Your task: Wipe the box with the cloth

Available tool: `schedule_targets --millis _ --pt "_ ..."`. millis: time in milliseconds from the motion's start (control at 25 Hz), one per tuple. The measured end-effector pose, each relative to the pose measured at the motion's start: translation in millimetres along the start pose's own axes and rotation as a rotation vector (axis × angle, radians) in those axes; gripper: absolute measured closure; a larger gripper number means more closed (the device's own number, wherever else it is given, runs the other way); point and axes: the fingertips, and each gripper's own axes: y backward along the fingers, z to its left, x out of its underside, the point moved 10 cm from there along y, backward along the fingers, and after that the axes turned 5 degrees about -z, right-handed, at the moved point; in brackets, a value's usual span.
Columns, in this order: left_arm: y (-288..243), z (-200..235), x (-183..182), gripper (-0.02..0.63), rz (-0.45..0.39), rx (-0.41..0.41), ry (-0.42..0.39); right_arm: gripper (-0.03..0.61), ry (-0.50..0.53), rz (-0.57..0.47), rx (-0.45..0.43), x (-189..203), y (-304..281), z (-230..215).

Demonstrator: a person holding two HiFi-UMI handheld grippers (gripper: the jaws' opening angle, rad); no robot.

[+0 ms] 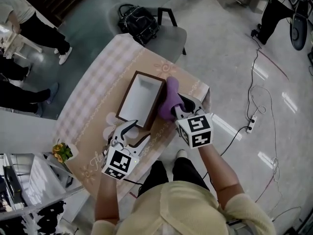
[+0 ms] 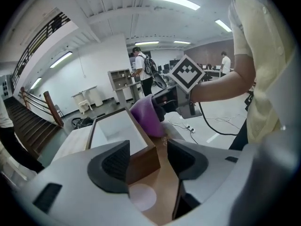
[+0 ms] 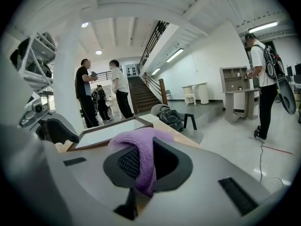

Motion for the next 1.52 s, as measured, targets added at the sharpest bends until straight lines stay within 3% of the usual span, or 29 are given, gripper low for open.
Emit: schedule_targets --millis 320,1520 --pt "1 6 2 0.351 -0.08 0.054 0.065 0.534 -0.023 0.03 -0.037 2 -24 13" --pt "8 12 16 0.348 -0.194 0.119 0.011 0.534 -0.015 0.074 -0.114 27 5 72"
